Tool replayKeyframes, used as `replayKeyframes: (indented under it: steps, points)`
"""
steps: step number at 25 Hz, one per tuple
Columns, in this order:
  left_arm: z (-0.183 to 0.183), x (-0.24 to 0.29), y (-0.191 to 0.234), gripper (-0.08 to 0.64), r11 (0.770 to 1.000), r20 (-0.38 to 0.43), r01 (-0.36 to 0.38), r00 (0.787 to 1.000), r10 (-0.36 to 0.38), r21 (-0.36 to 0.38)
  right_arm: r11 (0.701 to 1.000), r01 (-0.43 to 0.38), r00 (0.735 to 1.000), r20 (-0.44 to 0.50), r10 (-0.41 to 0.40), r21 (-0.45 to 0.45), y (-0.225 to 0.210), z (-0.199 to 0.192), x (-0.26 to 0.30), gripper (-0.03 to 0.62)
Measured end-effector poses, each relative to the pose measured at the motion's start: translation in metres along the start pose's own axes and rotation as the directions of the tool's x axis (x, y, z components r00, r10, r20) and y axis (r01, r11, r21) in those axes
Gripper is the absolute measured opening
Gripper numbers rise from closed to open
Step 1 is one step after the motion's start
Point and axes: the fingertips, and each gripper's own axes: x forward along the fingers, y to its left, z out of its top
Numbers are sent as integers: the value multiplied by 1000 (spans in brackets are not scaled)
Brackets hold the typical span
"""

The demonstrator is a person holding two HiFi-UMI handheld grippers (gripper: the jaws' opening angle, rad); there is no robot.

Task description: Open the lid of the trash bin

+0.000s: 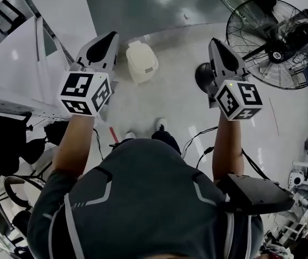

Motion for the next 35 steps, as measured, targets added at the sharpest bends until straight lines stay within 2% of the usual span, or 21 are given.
replayKeyframes:
  steps: [4, 8, 13, 19, 23, 27, 30, 35]
  points:
    - [0, 15, 10, 9, 1000, 2, -21, 1000, 21, 16, 999, -35, 999, 9, 35, -2, -8, -5, 29, 28]
    - [-3, 35, 27, 9, 997, -5, -77, 997, 77, 23, 996, -84, 996, 25, 83, 14, -20, -11, 68, 28]
    - [-16, 85, 46, 9, 989, -43, -141, 989, 143, 39, 987, -159, 987, 30, 158, 31, -54, -29, 130, 28]
    - [-25, 157, 55, 9, 988, -40, -157, 987, 156, -17, 970, -240, 970, 40, 239, 30, -105, -38, 202, 29]
    - [-40, 202, 57, 11, 978, -89, -209, 974, 207, -9, 954, -297, 955, 28, 296, 35, -136, -48, 236, 29]
    - [-54, 235, 58, 10, 981, -125, -190, 975, 184, -41, 943, -330, 944, 23, 329, 55, -156, -55, 271, 29]
    - [-69, 247, 76, 11, 971, -153, -233, 963, 222, -57, 934, -353, 935, -4, 353, 63, -156, -71, 297, 29]
    - [-109, 256, 111, 11, 966, -225, -253, 946, 235, -57, 934, -349, 930, -92, 355, 76, -146, -115, 334, 31]
